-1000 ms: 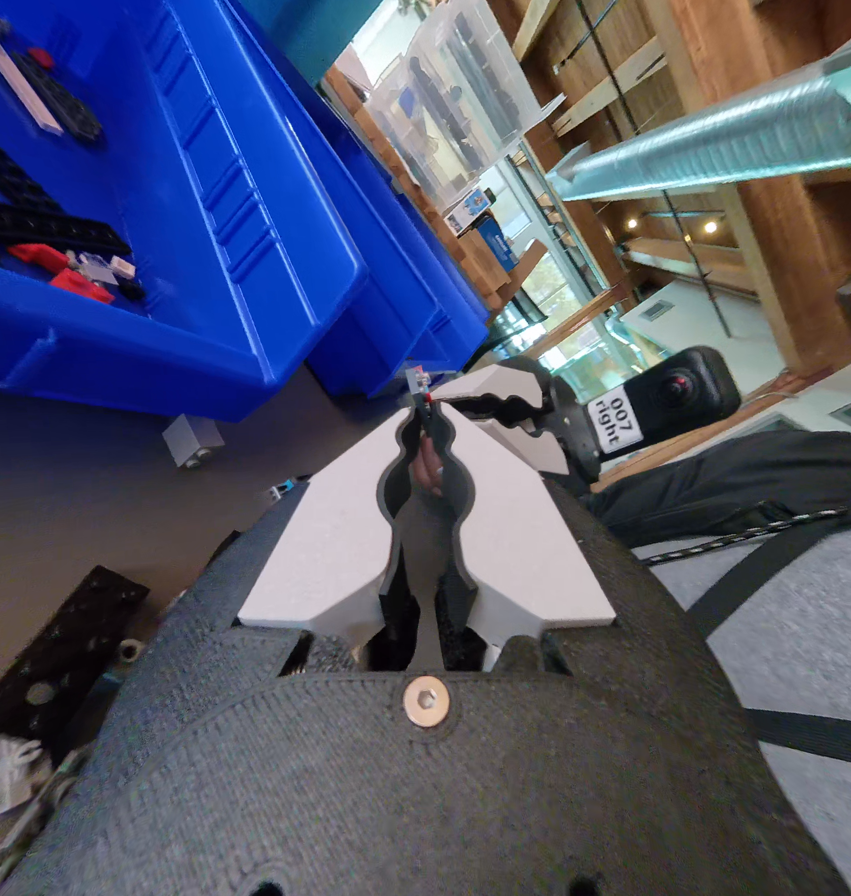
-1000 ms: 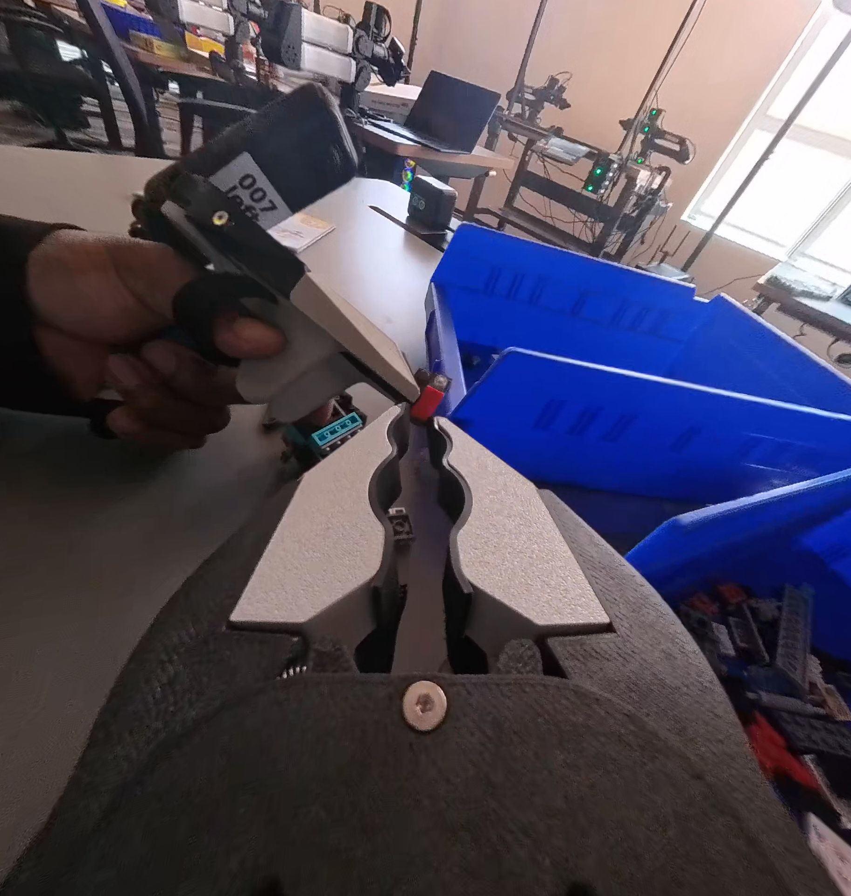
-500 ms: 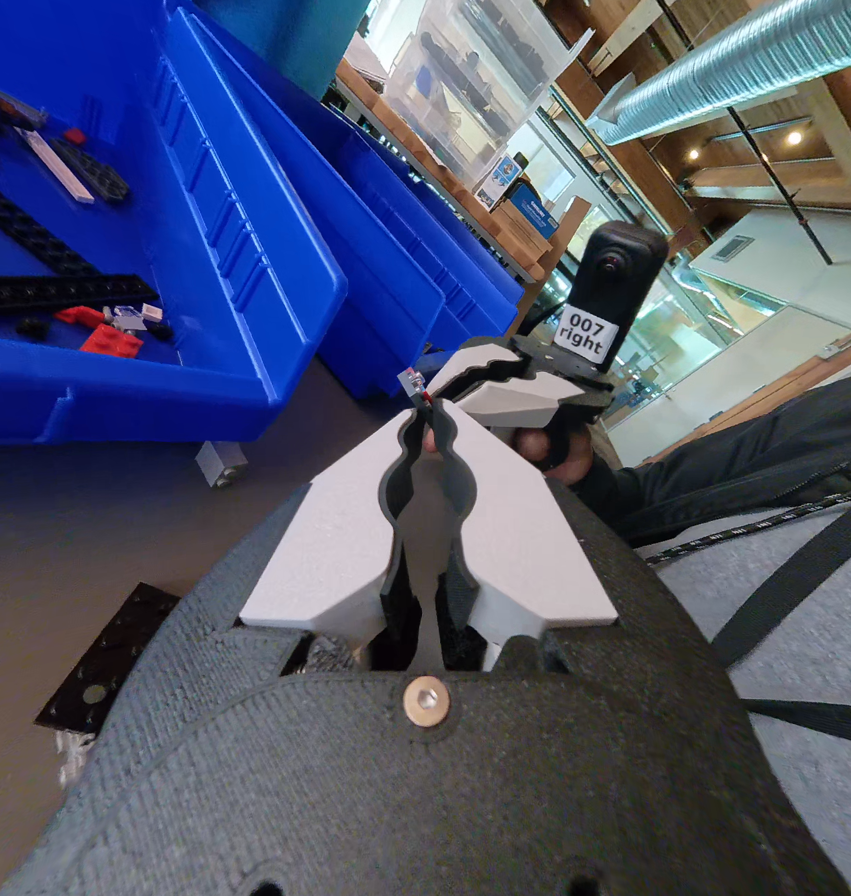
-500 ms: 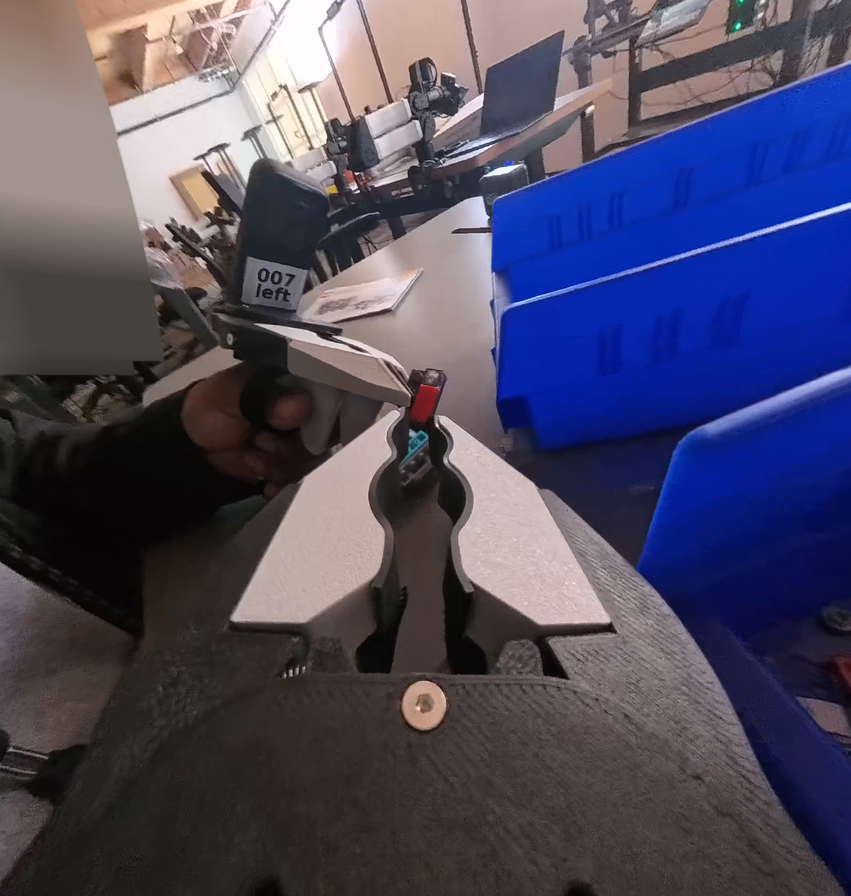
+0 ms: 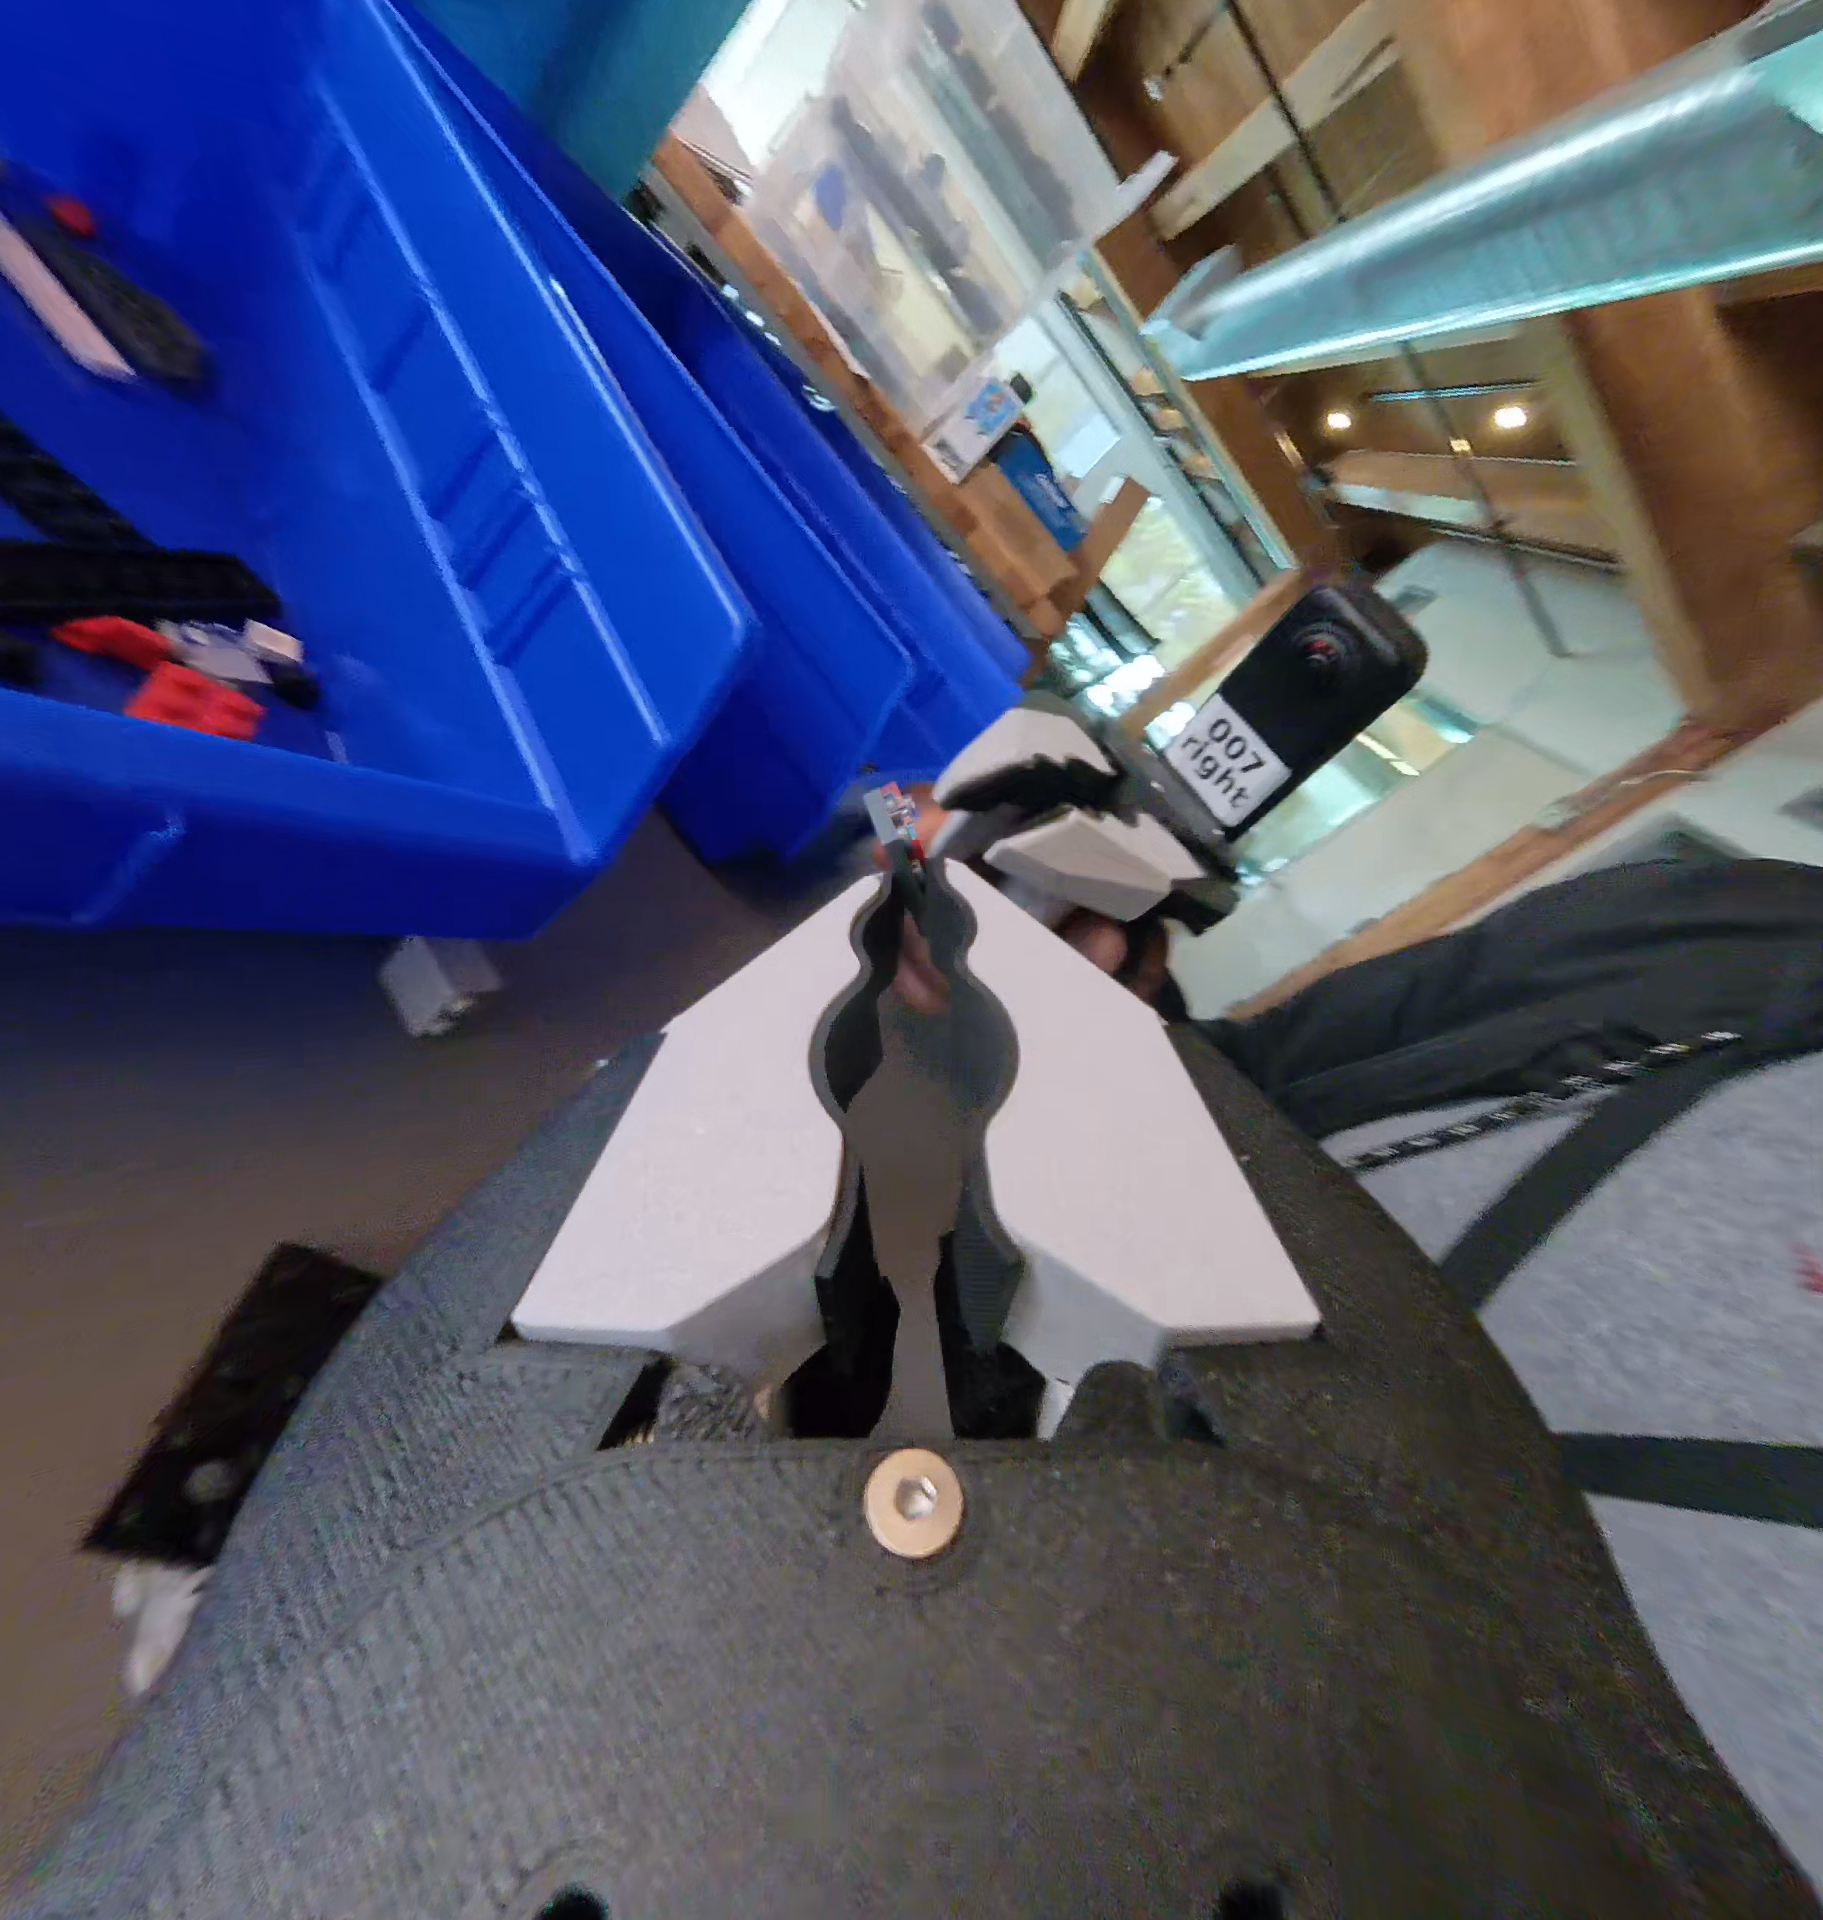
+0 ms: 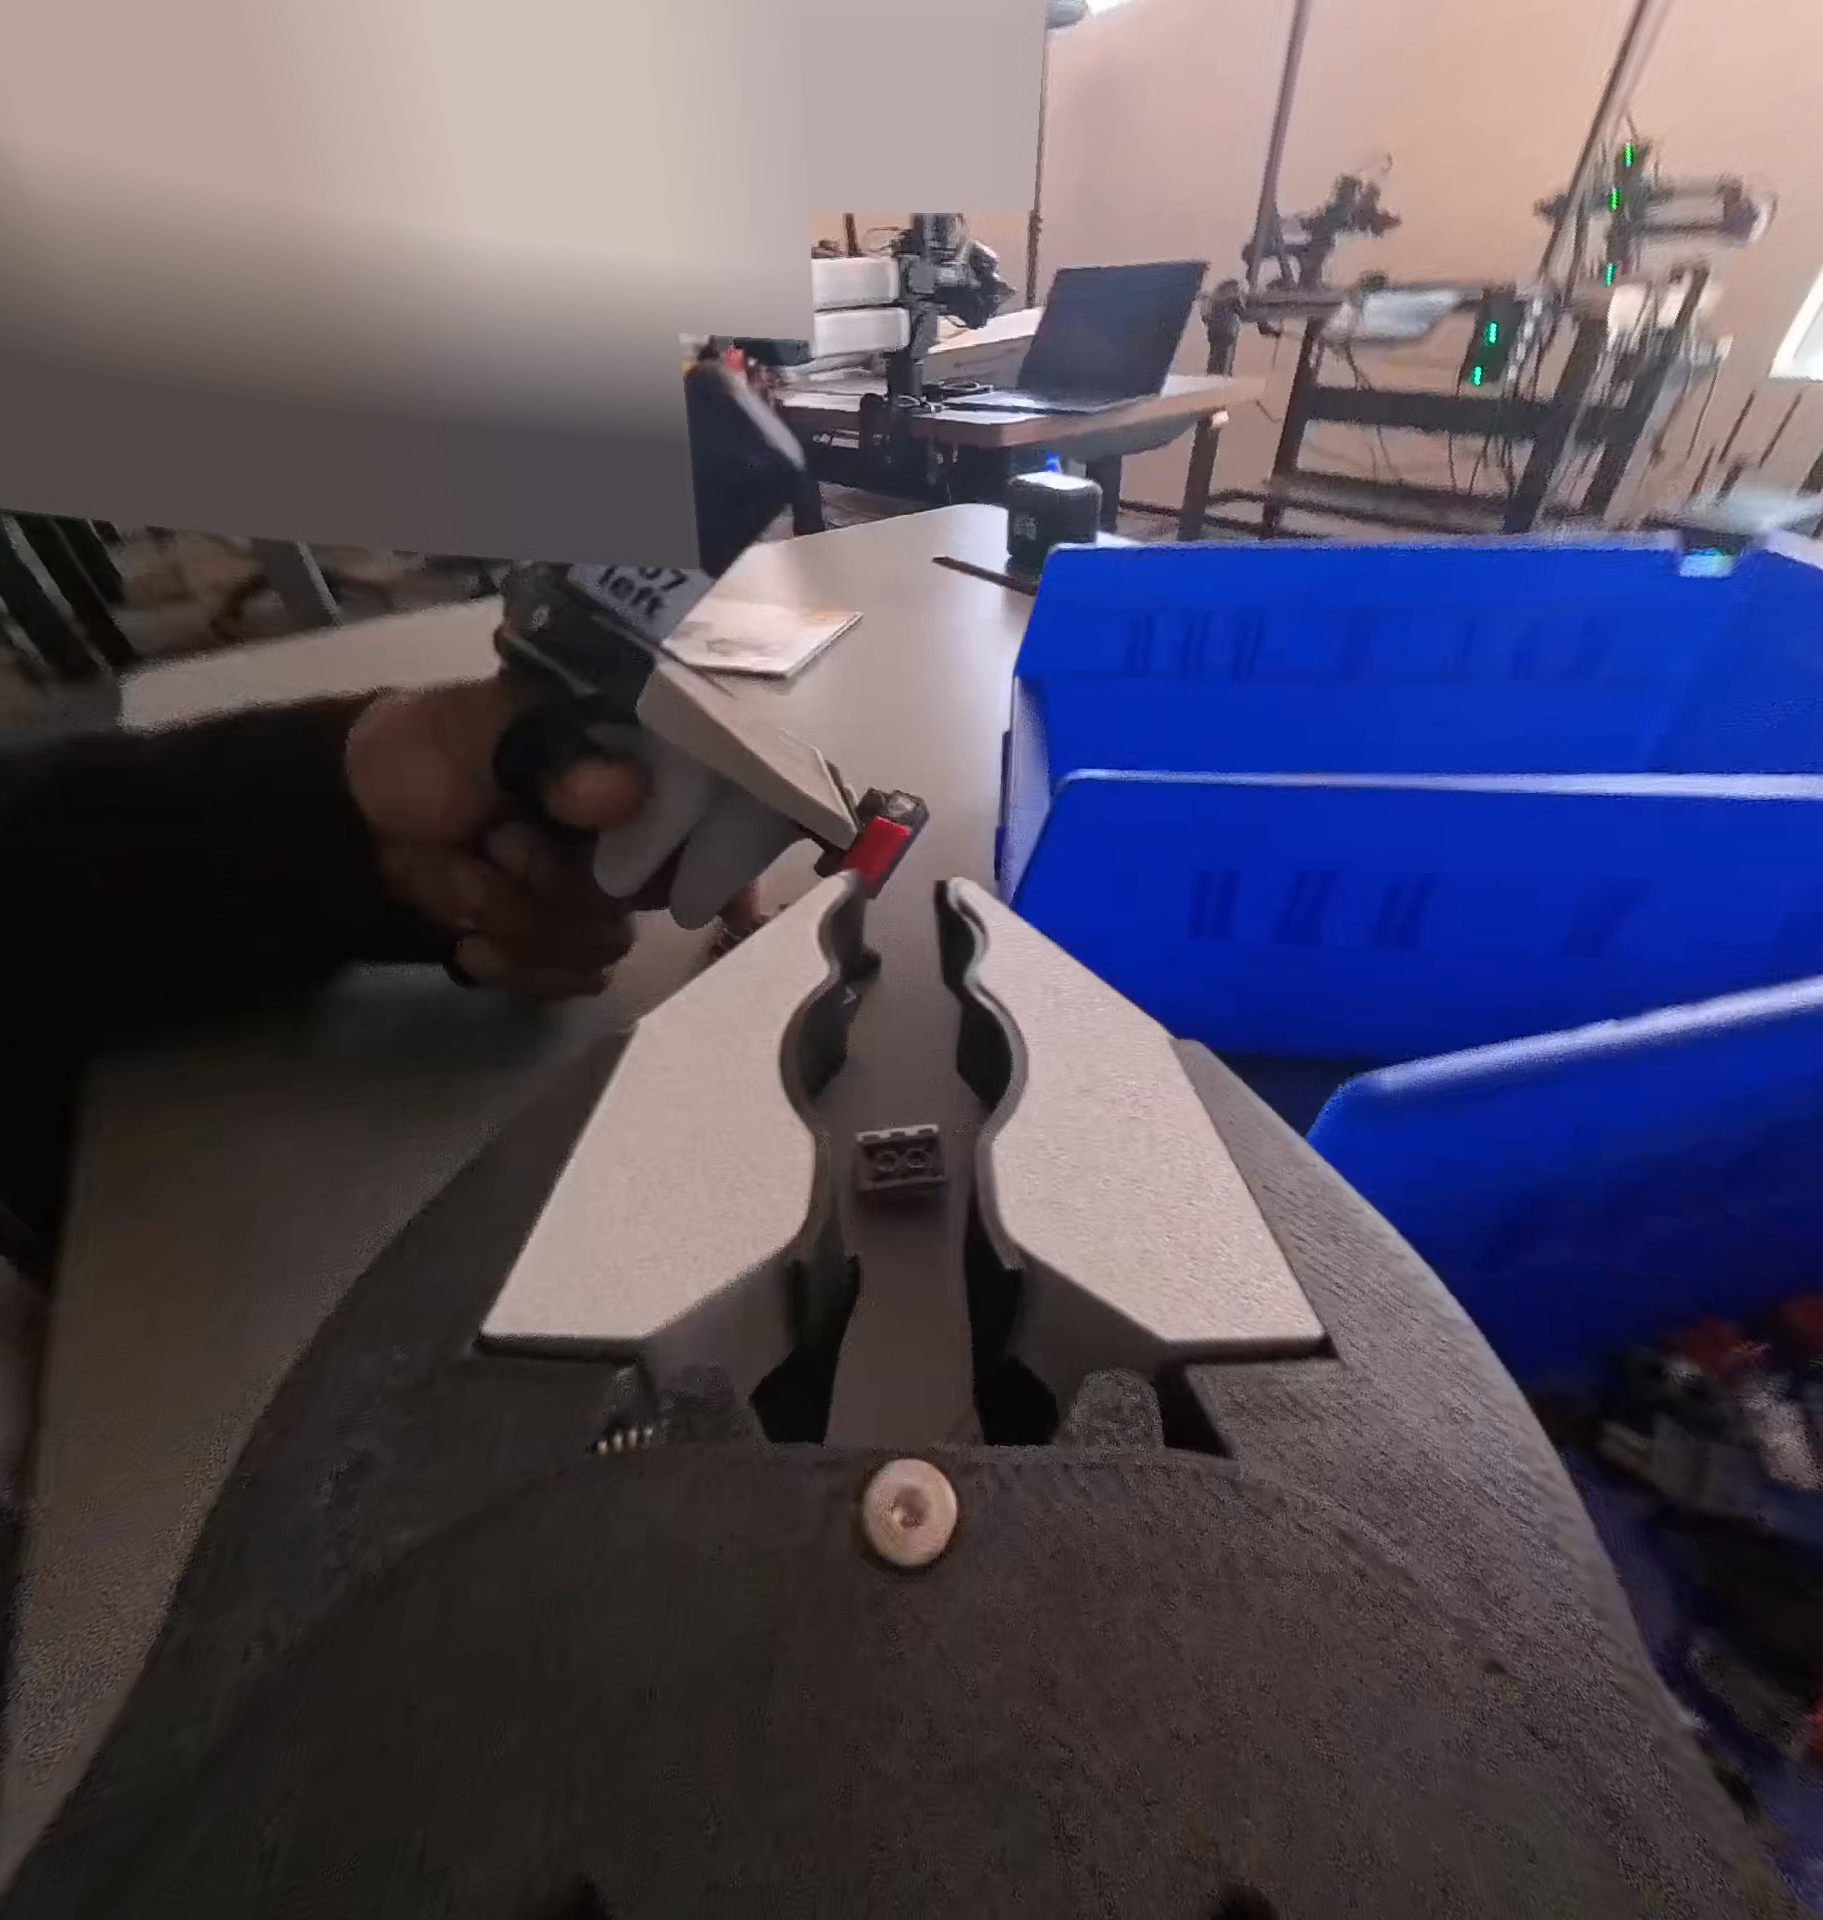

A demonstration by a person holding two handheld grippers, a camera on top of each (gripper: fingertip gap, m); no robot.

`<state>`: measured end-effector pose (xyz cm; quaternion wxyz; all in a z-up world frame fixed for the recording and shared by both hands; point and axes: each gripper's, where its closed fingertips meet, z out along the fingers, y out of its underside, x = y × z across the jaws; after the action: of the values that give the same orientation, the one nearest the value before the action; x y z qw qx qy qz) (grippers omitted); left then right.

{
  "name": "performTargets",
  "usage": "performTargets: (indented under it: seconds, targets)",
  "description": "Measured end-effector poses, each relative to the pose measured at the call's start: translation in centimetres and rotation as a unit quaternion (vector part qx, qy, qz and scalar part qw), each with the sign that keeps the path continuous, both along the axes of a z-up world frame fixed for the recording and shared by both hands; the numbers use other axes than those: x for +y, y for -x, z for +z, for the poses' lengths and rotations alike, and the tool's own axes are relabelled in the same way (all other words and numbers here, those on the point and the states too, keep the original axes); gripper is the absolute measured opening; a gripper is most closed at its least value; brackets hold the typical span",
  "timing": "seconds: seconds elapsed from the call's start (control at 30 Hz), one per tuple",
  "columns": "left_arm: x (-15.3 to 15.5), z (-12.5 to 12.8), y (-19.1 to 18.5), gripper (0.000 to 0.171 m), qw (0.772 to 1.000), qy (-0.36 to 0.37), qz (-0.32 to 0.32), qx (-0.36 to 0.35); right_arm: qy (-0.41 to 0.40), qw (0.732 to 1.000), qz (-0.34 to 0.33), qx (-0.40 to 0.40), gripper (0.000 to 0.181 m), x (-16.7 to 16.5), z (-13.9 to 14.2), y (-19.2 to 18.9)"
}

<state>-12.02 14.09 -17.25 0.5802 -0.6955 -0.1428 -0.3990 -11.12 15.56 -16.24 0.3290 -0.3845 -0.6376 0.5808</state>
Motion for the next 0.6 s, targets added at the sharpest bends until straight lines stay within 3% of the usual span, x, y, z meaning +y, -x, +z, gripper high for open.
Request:
performTargets:
  seconds: [0.13,0.3,0.6]
  targets:
    - [-0.4,0.3,-1.9,0.004,0.997,0.0,-0.065,-0.029,-0.145,0.987,0.022,0.063,0.036,-1.0,0.0,-1.0]
    - [-0.5,-1.1,-3.6,0.005,0.994,0.042,-0.101,0.022,-0.308,0.947,0.034,0.087,0.04,-1.7,-2.2,-1.3]
    - [-0.6,-3.5,-4.3,0.005,0.983,0.099,-0.111,0.11,-0.395,0.913,0.061,0.085,0.029,-2.6,-4.4,-1.8]
